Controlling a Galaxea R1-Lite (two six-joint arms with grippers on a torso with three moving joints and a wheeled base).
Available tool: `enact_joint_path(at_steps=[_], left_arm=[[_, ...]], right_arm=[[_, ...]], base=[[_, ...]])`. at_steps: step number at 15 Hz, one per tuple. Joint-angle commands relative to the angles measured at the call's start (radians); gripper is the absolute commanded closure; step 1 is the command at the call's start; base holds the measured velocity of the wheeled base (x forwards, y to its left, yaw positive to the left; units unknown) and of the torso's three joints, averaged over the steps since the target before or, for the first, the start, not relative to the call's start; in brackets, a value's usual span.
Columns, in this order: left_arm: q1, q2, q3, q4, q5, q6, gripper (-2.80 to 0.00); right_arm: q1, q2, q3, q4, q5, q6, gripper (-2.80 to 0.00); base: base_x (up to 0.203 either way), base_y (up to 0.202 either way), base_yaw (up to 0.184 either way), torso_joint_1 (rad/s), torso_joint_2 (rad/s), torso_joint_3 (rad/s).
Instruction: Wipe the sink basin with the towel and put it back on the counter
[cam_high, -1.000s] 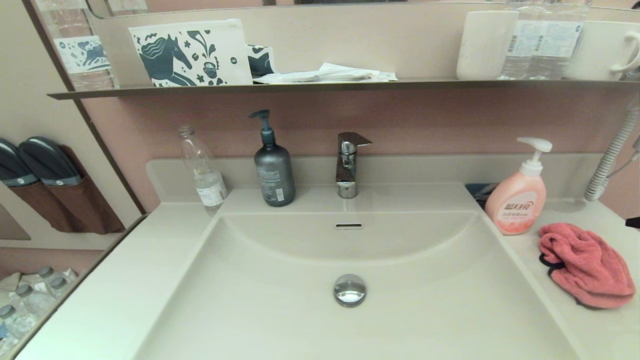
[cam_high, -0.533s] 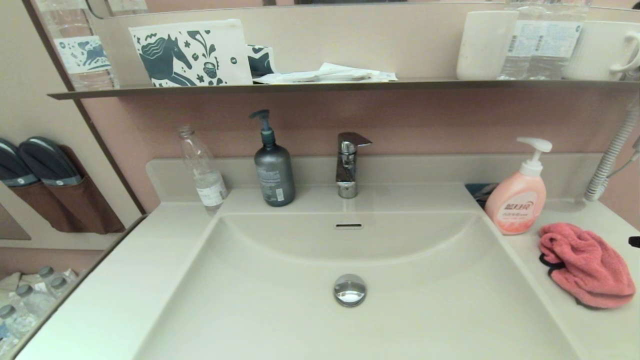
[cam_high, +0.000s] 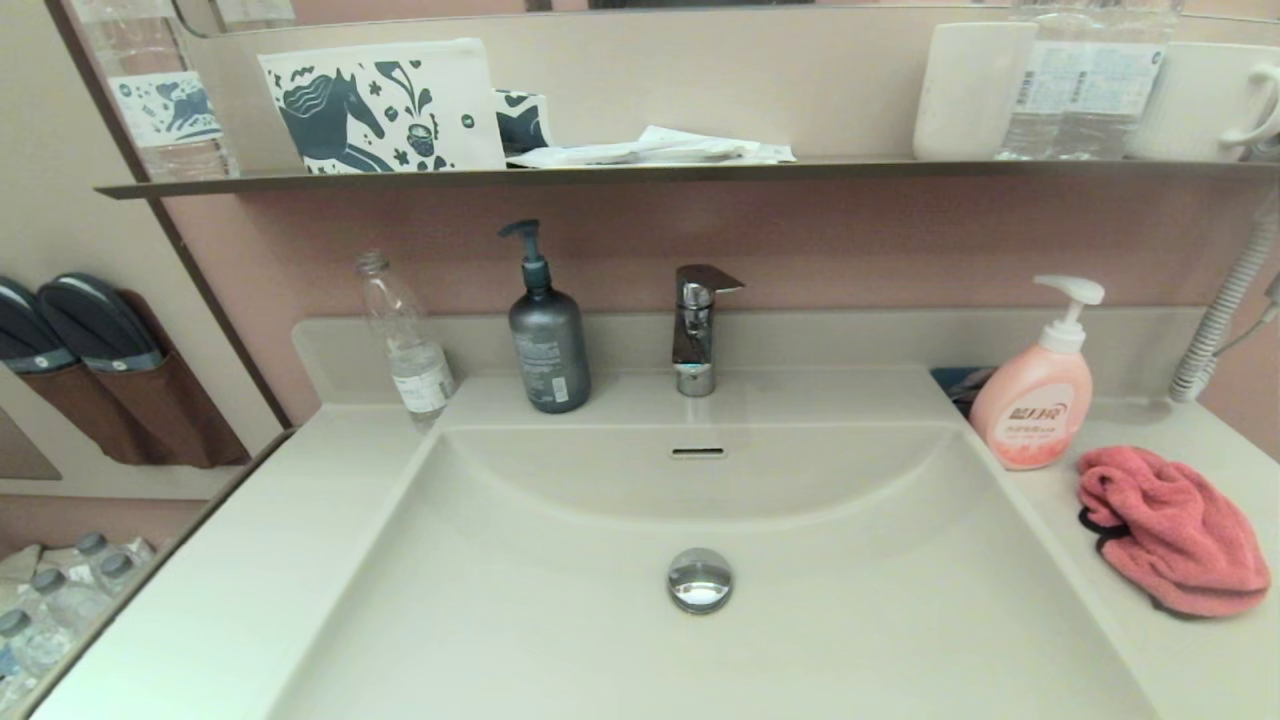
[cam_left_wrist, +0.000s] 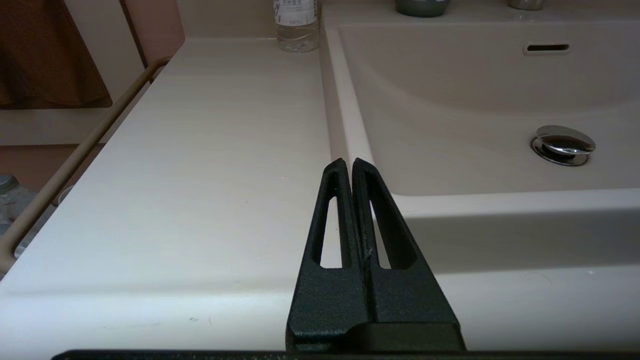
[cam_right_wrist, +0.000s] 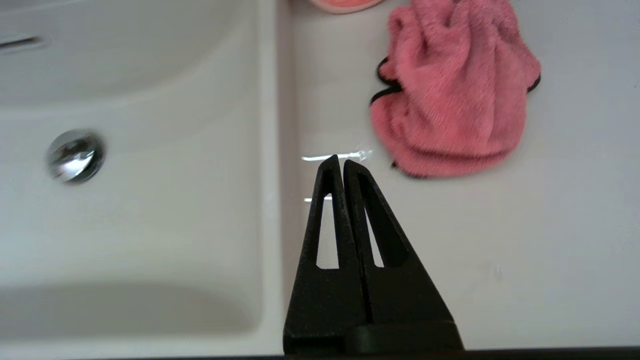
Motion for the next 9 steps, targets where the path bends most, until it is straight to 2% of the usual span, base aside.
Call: enact_joint_path(at_steps=[1,3,7,9], left_arm=[[-0.001,0.002,0.0,0.0,0.0,0.0,0.0],[-0.001,0.002,0.0,0.0,0.0,0.0,0.0],[0.0,0.002,0.0,0.0,0.0,0.0,0.0],[0.0,0.002,0.0,0.0,0.0,0.0,0.0]], right_arm=[[0.043,-0.222,-0.001,0.109,0.006,0.003,0.0],[0.07,-0.324,-0.001,0.235,0.045,0.004,0.0],[0.085,-0.491,0.004,0.38,0.118,0.004,0.0],[0.135,-0.576,0.019,0.45,0.129,0.004,0.0]], base=[[0.0,0.0,0.0,0.0,0.0,0.0],[0.0,0.0,0.0,0.0,0.0,0.0],[0.0,0.0,0.0,0.0,0.0,0.0],[0.0,0.0,0.0,0.0,0.0,0.0]])
